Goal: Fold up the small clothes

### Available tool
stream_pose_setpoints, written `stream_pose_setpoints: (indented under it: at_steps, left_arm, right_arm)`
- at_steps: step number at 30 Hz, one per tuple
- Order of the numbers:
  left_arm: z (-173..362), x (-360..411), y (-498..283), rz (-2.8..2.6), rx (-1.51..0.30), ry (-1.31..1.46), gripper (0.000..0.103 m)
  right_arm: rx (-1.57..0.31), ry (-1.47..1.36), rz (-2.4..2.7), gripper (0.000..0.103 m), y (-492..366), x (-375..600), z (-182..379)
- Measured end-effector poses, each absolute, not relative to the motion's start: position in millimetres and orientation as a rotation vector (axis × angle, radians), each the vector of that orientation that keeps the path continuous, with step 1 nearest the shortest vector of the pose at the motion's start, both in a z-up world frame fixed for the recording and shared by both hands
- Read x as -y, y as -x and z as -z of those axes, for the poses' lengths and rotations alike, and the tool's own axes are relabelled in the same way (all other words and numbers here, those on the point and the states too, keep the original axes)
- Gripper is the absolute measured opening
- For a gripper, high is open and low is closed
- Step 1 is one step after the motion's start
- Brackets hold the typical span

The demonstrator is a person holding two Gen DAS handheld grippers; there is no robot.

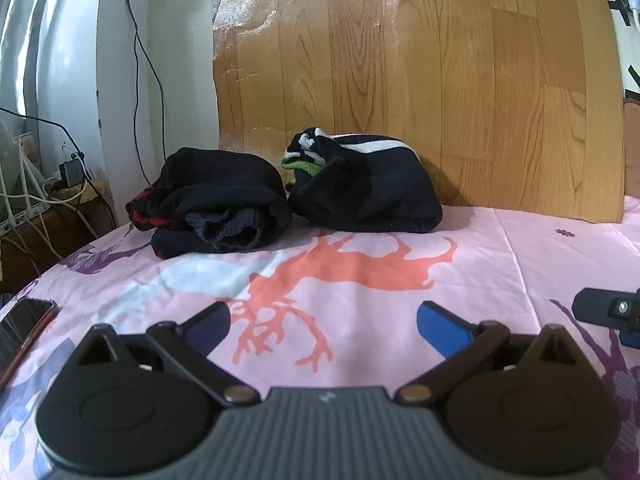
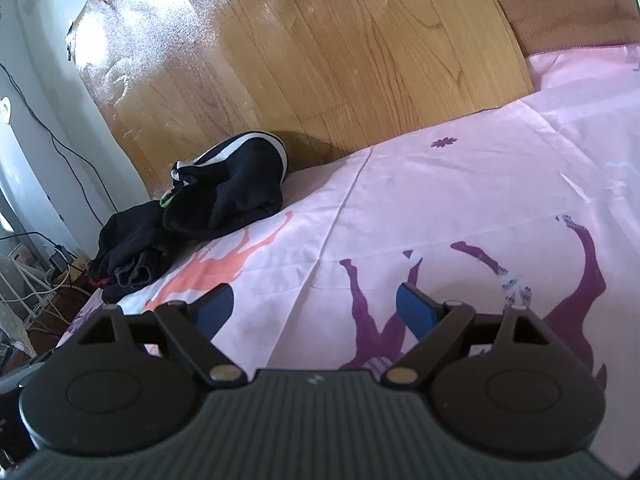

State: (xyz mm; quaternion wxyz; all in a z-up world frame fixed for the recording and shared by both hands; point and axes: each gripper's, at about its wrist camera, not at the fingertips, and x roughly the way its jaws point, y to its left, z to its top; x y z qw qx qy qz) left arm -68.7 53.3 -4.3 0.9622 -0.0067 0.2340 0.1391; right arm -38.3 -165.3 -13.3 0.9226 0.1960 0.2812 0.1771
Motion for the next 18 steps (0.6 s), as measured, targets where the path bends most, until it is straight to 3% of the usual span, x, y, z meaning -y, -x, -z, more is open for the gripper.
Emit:
stream_pose_setpoints:
  at_steps: [18]
  left_arm:
    - [5.0,-54.4,66.7,-0.269,-0.480,0.008,0.103]
  right_arm:
    - [-0.581,-0.399,-0.370,0.091,38.3,165.7,13.2]
